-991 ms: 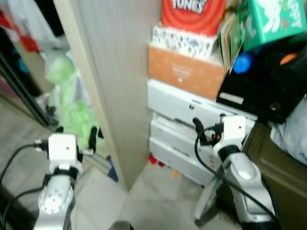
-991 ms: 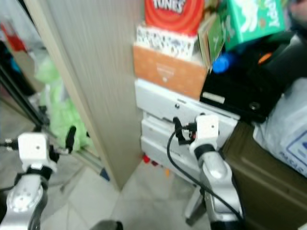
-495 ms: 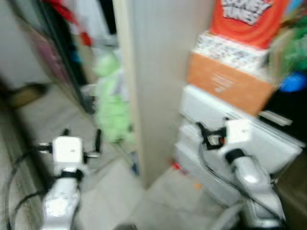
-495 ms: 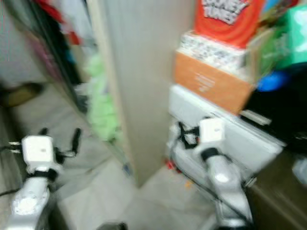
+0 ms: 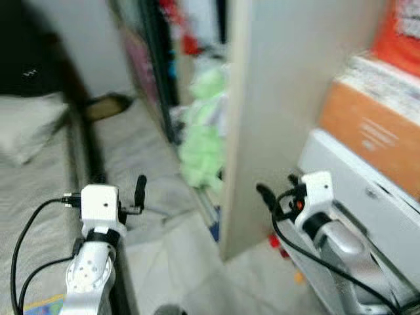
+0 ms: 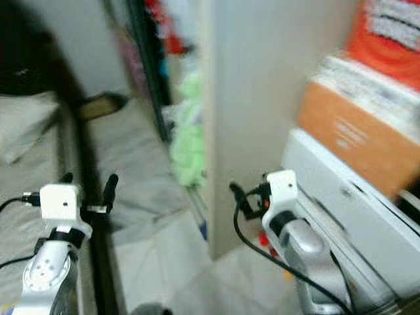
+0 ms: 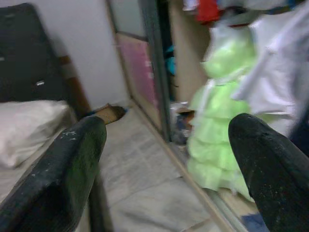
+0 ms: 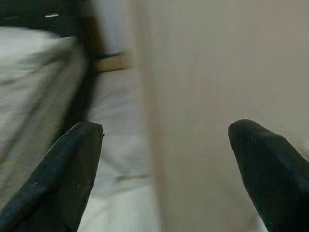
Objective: Clean up the room
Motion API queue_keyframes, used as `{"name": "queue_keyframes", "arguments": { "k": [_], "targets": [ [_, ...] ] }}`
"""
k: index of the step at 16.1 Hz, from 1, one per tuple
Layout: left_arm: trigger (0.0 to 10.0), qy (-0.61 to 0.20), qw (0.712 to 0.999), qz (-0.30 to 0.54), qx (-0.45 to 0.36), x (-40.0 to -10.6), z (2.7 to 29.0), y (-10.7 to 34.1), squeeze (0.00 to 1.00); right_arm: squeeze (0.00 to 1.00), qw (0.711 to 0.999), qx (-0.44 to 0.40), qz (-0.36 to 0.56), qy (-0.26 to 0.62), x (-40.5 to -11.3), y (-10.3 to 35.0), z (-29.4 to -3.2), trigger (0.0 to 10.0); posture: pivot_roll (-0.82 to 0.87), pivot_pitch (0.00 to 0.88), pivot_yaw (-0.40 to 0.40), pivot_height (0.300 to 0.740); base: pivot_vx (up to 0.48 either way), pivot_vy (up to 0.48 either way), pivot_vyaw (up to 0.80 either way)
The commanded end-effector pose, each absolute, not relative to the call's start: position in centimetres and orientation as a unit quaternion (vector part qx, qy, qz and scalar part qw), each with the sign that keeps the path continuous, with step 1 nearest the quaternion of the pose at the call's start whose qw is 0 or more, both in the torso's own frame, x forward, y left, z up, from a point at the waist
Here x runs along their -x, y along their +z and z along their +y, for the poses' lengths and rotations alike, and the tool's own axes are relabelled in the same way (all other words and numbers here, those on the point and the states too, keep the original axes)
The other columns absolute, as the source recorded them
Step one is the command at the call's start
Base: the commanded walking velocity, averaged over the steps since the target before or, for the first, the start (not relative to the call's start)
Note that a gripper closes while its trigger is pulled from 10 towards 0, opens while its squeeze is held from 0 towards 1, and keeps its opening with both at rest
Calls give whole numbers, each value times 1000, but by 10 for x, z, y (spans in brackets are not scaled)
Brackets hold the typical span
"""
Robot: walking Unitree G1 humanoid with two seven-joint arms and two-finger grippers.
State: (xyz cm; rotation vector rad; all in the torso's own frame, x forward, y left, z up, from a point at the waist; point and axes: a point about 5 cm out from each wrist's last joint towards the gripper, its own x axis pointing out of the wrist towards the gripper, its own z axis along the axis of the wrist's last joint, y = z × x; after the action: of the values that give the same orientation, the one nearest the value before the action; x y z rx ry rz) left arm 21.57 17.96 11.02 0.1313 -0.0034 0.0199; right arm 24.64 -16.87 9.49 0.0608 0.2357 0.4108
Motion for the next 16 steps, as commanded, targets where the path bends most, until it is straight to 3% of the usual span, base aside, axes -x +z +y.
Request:
{"name": "queue_keyframes", "arguments": {
  "k": [1,5,7,11,16],
  "targets": [
    [10000,13,997,-3,-71,-216,184,112,0,0,954,-51,121,270,-244,100,-153,10000,-27,0,-13,740,0,0,800],
    [10000,13,998,-6,-69,-217,182,113,0,0,919,-67,131,365,-233,107,-141,10000,-26,0,-18,740,0,0,800],
    [10000,13,998,-5,-68,-217,182,113,0,0,936,-66,108,328,-246,112,-148,10000,-26,0,-18,740,0,0,800],
    [10000,11,998,-6,-68,-218,181,112,0,0,936,-49,85,337,-252,121,-147,10000,-25,0,-23,740,0,0,800],
    [10000,19,998,-7,-66,-218,182,112,0,0,957,-14,53,286,-263,120,-147,10000,-20,0,-31,740,0,0,800]
  ]
}}
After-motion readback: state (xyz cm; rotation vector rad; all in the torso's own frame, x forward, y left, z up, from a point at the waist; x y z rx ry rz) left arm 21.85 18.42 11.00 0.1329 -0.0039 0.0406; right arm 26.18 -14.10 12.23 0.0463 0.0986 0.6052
